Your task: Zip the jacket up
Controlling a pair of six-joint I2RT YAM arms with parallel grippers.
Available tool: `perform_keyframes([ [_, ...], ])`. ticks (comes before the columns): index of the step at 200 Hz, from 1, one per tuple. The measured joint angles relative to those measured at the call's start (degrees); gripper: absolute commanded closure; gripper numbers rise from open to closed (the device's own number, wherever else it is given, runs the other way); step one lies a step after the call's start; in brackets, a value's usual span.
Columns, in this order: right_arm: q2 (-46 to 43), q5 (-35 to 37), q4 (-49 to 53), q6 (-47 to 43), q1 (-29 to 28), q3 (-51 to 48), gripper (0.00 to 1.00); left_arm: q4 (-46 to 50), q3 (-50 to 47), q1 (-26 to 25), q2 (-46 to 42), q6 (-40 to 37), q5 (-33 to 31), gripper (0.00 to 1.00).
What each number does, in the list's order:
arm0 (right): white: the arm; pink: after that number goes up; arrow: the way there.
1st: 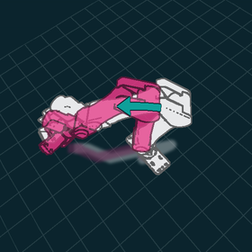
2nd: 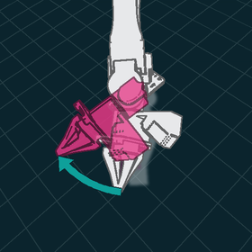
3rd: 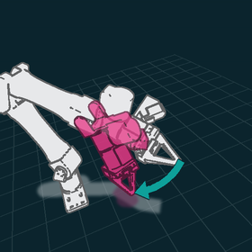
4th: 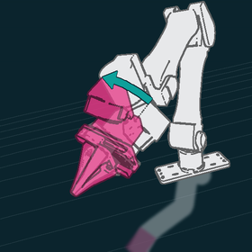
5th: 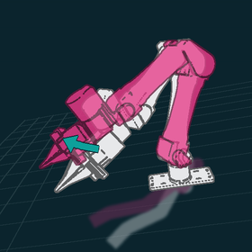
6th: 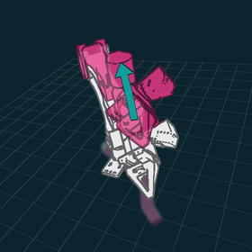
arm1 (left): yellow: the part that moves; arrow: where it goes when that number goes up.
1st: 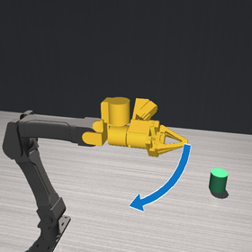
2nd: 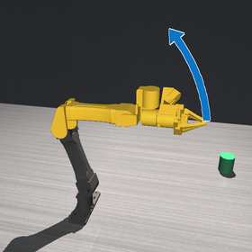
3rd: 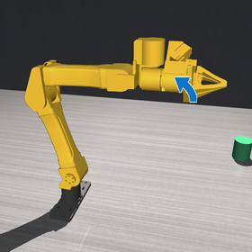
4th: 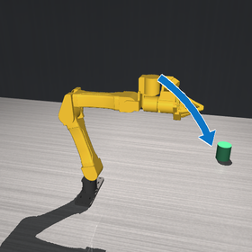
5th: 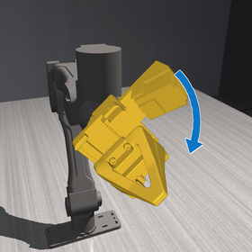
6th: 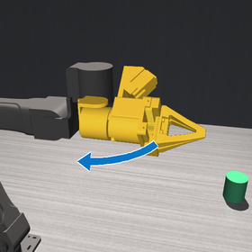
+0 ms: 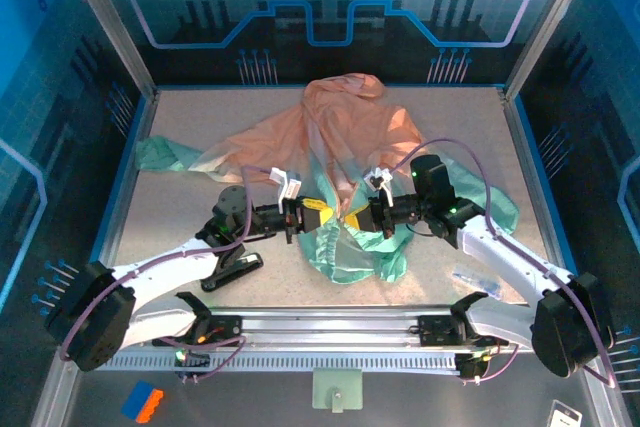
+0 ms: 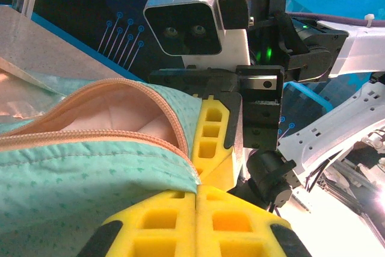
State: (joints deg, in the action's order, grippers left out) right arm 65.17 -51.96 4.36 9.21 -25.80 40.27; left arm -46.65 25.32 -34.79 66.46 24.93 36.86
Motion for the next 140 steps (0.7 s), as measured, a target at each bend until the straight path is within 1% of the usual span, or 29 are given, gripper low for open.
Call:
perform_keyframes([
  [140, 0.0, -2.7, -2.8, 2.4, 0.1, -0.1, 1.0, -3.2, -1.4, 0.0, 1.0, 0.2, -0.1, 1.0],
])
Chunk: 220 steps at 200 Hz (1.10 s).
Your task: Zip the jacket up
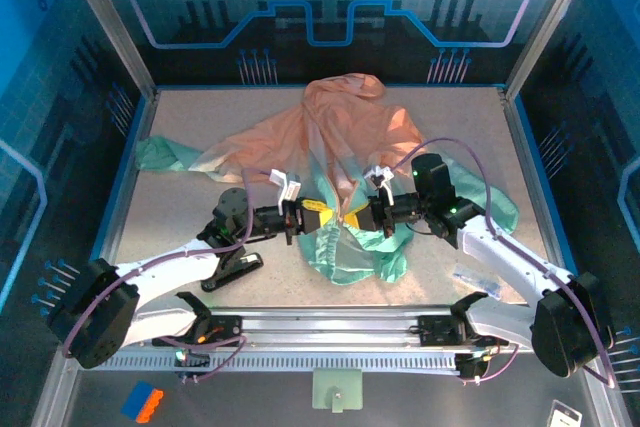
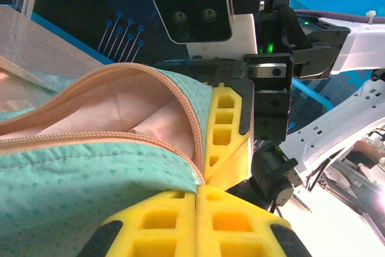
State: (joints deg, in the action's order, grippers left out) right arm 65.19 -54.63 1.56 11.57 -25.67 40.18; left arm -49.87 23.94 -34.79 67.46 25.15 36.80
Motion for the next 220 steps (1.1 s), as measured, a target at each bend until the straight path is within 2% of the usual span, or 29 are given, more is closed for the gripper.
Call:
perform_keyframes([
  [153, 1.0, -1.6, -0.2, -0.2, 0.3, 0.0, 1.0, -2.1, -0.6, 0.0, -0.1, 0.4, -2.6, 1.0],
  [220, 1.0, -1.6, -4.3, 2.0, 0.4, -0.3, 1.0, -4.7, -2.2, -0.1, -0.1, 2.1, -2.8, 1.0],
])
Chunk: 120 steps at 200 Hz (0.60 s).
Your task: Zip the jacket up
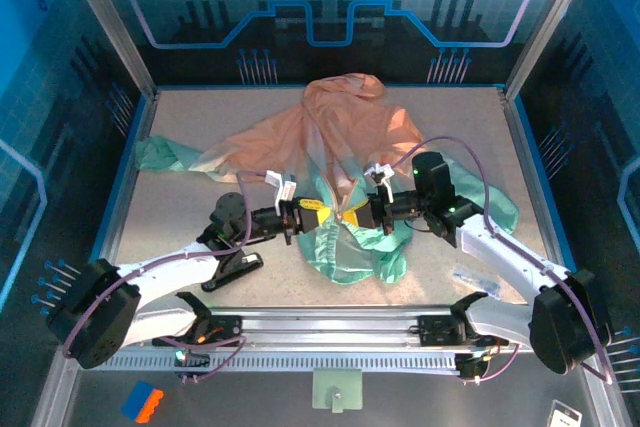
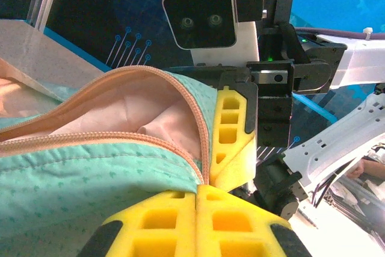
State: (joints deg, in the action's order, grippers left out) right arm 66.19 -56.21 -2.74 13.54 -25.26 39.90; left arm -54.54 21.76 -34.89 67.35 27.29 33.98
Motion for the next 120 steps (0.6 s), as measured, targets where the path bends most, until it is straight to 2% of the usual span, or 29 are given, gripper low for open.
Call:
perform_keyframes([
  [120, 1.0, -1.0, -5.5, 5.9, 1.1, -1.0, 1.0, -1.4, -1.0, -0.3, 0.0, 1.1, -0.8, 1.0],
])
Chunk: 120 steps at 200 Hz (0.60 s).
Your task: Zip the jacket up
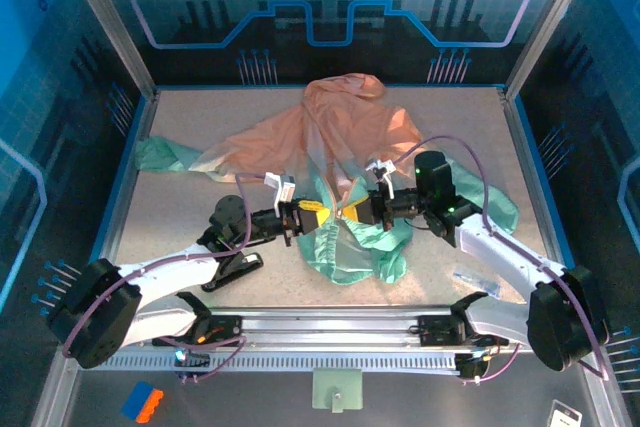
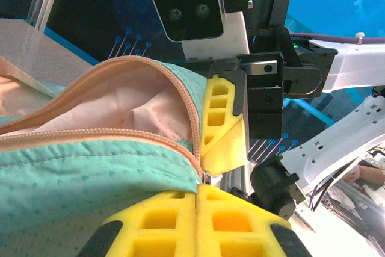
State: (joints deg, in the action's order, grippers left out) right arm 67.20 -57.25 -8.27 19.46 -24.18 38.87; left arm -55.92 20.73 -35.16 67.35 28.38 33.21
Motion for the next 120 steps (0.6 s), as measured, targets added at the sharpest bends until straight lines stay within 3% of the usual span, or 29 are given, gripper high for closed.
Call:
perform_keyframes([
  [42, 0.8, -1.6, 0.4, 0.7, 0.5, 0.0, 1.0, 3.6, 0.0, -0.1, -0.6, -2.1, 0.0, 1.0],
  [88, 1.7, -1.9, 0.6, 2.0, 0.7, -0.6, 1.0, 15.2, 3.1, -0.2, -2.0, -6.9, 0.0, 1.0],
  [120, 1.7, -0.7, -1.4, 3.6, 1.0, -3.0, 1.0, 21.2, 3.7, -0.3, -2.7, -9.1, 0.0, 0.61],
])
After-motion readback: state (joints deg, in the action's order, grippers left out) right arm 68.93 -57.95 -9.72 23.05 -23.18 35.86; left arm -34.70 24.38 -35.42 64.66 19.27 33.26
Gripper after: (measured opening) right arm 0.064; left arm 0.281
